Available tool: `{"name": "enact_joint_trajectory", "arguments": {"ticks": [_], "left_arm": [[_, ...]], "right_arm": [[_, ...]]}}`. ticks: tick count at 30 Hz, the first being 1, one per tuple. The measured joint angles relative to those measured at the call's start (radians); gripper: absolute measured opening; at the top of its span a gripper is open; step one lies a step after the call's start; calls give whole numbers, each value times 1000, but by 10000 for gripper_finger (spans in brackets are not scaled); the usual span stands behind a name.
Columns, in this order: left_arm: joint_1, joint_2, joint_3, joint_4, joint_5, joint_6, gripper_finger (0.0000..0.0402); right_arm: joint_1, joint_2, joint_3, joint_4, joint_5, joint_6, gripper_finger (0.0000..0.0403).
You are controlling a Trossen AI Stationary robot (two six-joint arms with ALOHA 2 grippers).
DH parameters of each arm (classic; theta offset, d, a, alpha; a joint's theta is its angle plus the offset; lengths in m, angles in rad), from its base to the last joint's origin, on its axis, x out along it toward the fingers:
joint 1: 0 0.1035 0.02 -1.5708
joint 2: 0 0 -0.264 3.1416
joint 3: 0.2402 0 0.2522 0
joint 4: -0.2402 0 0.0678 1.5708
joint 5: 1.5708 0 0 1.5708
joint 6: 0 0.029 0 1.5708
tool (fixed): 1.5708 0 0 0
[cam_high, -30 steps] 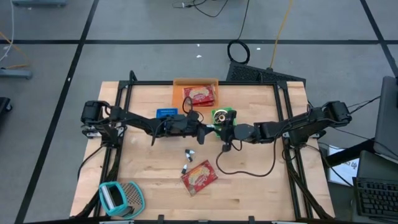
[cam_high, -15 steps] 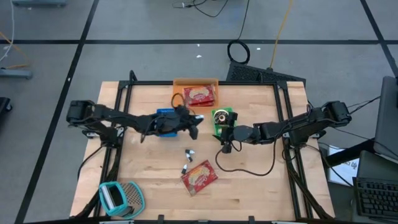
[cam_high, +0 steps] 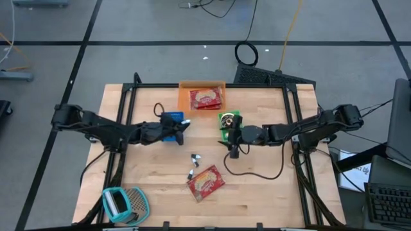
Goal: Pick & Place Food Item
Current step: Put the green food coloring bottle into the blue bin
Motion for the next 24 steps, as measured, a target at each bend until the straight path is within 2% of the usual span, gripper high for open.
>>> {"name": "enact_joint_trajectory", "arguments": {"ticks": [3, 5, 12, 18, 24], "left_arm": [[-8, -33, -57, 47, 0, -4, 59], [-13, -58, -97, 73, -11, -5, 59], [-38, -112, -166, 100, -68, -20, 59], [-39, -111, -171, 97, -70, -16, 64], [-41, -111, -170, -4, -127, -87, 58]], "right_arm": [[-36, -18, -3, -19, -116, 42, 243], [-53, -61, -38, -37, -157, 59, 242], [-98, -292, -211, 2, -152, 77, 242], [-105, -516, -354, 19, -151, 85, 242], [-105, -672, -454, 48, -150, 96, 242]]}}
